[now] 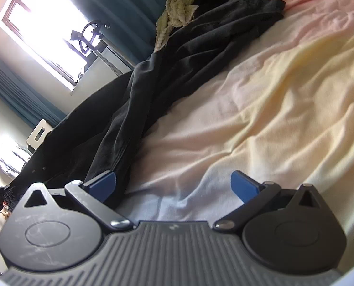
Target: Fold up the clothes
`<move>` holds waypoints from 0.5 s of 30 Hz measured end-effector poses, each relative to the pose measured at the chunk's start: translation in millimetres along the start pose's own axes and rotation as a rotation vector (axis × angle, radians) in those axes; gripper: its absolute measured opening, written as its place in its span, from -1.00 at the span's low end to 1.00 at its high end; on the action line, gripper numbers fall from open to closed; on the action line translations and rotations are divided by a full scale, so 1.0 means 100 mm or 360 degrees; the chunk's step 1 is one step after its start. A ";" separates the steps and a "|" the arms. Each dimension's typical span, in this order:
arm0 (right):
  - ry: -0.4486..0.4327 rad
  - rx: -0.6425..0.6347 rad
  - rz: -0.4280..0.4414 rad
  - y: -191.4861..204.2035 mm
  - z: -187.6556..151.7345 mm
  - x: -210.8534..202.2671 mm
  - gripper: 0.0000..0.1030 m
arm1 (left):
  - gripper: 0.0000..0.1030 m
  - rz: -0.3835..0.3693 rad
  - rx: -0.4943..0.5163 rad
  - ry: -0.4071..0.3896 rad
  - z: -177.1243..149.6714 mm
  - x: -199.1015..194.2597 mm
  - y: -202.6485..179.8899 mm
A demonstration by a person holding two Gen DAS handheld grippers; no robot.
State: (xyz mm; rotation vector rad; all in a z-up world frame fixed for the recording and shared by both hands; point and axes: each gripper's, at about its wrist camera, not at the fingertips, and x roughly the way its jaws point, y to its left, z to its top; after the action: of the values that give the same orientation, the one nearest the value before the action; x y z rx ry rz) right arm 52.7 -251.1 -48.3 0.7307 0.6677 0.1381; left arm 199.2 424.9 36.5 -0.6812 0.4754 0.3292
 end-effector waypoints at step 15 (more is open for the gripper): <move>-0.0067 -0.0202 -0.0035 0.10 0.18 0.27 1.00 | 0.64 0.0110 0.0621 -0.0005 -0.88 0.02 0.05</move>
State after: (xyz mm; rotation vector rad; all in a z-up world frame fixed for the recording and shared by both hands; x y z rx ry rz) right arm 86.3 -244.9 -45.9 0.6026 0.6206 0.1432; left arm 170.9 369.9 -26.9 -0.2855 0.5425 0.2920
